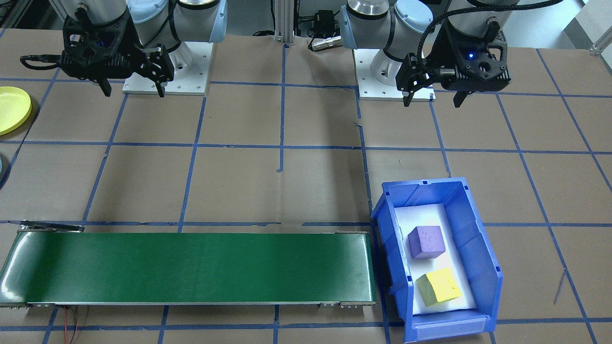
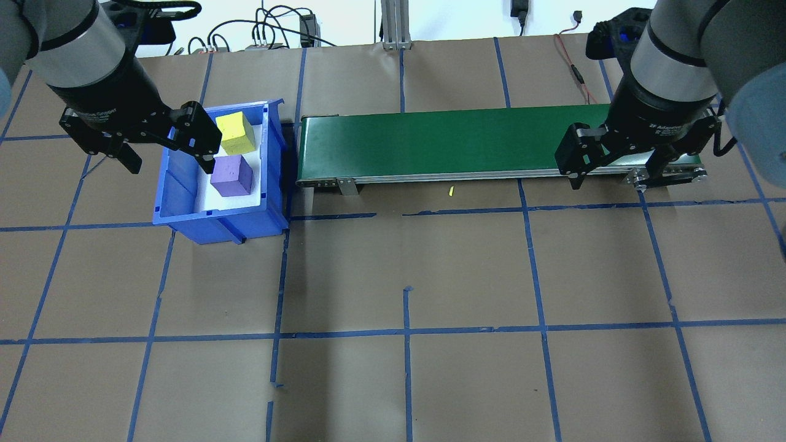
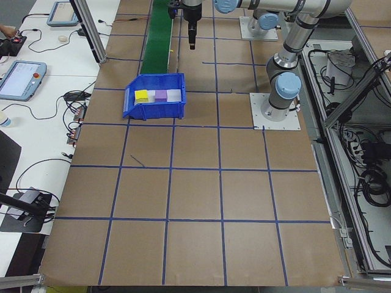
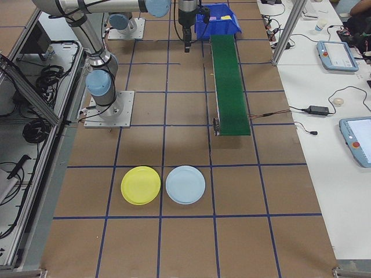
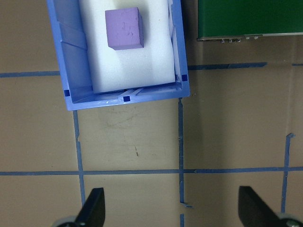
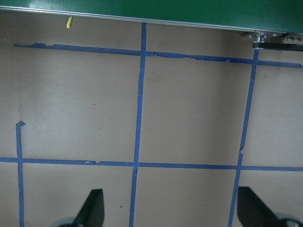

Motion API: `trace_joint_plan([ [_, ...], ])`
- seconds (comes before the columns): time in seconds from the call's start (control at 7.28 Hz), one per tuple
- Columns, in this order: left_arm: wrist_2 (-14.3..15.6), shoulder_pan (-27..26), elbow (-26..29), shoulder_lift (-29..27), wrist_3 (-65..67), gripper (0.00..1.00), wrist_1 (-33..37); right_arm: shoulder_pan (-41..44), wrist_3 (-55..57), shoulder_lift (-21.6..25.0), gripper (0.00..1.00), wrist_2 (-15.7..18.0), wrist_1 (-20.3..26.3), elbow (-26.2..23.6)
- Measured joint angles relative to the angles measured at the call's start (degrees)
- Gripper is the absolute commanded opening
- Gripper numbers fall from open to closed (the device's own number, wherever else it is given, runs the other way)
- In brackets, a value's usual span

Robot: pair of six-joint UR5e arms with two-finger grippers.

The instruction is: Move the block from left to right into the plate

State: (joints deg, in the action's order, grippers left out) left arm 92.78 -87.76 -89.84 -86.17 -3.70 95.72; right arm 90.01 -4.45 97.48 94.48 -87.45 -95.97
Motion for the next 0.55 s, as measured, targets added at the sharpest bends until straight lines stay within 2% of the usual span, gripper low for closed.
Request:
trace_joint_plan([
  [0.55, 0.1, -0.3, -0.7, 0.1, -0.2, 1.0, 0.0, -0.1, -0.2, -0.1, 1.0, 0.1, 0.1, -0.1],
])
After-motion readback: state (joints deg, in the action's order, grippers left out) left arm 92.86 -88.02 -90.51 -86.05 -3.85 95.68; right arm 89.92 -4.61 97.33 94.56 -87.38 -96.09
